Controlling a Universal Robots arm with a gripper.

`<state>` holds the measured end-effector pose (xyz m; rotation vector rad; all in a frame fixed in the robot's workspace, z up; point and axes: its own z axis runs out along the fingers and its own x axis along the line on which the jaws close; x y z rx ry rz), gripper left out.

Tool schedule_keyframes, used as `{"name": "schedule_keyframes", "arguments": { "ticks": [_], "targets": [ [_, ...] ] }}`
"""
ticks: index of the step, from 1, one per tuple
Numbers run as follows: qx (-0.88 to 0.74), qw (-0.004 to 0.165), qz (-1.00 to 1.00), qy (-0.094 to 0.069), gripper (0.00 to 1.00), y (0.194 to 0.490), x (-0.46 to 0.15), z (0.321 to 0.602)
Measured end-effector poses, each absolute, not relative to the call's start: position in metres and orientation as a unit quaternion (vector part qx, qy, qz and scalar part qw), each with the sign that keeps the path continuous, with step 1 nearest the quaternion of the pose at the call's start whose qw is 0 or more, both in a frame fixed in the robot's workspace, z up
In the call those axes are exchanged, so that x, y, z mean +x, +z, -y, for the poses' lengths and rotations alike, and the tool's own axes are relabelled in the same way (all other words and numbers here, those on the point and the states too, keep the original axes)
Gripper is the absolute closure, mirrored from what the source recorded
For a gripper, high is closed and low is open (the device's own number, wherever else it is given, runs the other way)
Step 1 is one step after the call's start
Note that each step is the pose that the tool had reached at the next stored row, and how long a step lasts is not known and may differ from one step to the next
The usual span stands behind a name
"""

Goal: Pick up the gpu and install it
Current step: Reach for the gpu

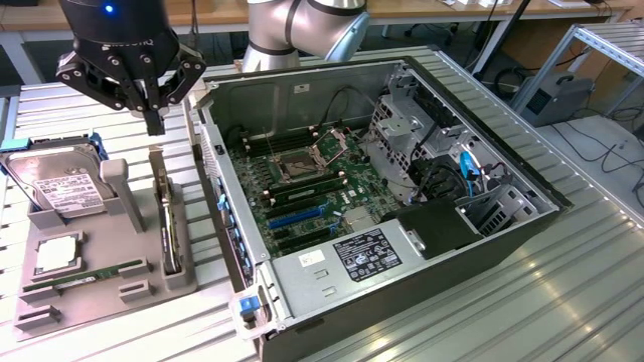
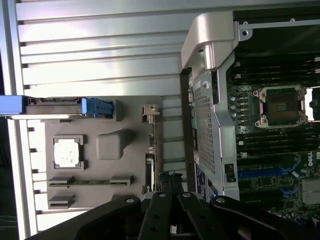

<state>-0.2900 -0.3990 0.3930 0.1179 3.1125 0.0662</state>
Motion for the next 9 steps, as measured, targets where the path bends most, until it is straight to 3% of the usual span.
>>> {"name": "schedule_keyframes", "arguments": {
  "ticks": [9],
  "targets": [
    [0.038, 0.013, -0.999, 0.021, 0.89, 0.393, -0.2925, 0.399]
  ]
}}
